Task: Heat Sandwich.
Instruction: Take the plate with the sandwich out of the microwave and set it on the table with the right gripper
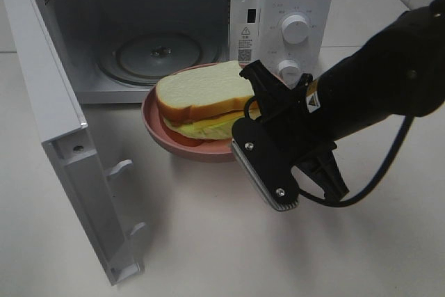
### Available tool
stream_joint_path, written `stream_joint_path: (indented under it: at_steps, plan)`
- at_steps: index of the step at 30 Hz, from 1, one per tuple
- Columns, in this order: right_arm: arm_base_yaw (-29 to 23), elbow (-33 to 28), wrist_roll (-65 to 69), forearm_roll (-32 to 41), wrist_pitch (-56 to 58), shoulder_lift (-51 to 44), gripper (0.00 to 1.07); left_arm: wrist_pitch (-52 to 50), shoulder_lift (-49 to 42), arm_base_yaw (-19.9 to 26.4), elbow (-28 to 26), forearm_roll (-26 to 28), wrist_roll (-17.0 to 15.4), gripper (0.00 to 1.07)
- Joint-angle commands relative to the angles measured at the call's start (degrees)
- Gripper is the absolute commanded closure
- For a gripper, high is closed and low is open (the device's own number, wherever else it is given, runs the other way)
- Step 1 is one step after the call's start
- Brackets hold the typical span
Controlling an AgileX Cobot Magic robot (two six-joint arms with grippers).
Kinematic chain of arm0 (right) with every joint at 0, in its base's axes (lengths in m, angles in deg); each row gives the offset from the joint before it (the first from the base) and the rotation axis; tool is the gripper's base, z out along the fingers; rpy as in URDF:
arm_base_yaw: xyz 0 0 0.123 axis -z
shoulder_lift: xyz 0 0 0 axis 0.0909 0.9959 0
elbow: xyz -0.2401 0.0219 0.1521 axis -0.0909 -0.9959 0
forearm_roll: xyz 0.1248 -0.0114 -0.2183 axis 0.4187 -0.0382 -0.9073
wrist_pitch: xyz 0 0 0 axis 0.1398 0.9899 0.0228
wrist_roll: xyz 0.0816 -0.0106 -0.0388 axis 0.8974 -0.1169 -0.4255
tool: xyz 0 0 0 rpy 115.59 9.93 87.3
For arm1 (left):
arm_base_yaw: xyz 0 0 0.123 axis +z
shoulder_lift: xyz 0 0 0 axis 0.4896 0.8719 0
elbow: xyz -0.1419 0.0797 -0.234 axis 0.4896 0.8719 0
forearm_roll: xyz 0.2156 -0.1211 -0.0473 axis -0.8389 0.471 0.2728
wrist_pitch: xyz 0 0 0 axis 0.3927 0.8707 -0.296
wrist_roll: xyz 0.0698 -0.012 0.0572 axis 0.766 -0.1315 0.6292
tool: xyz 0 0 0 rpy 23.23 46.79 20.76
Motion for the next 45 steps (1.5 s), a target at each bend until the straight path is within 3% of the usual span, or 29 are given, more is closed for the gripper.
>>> stream_joint_path:
  at_steps: [1,17,32,37,45]
  plan:
    - [-0.06,-2.46,1.15,-0.11,-2.64,-3.78,1.06,-0.11,-1.43,-0.06,0.17,-0.11,-0.11,0.05]
    - [-0.06,-13.24,4.01,-0.29,-2.46,-16.56,1.05,-0.11,-1.43,-0.06,0.17,-0.11,-0.11,0.05]
    - [-0.06,-15.53,6.70,-1.32,3.27,-23.84,1.04,-0.11,-1.43,-0.06,0.17,-0.11,-0.11,0.05]
    - [-0.06,-16.84,11.57,-4.98,3.21,-25.50,1.04,-0.11,-1.43,-0.06,0.17,-0.11,-0.11,0.05]
    - [-0.06,-16.96,26.07,-16.67,3.67,-25.55,1.04,-0.11,-1.43,-0.06,0.17,-0.11,-0.11,0.05]
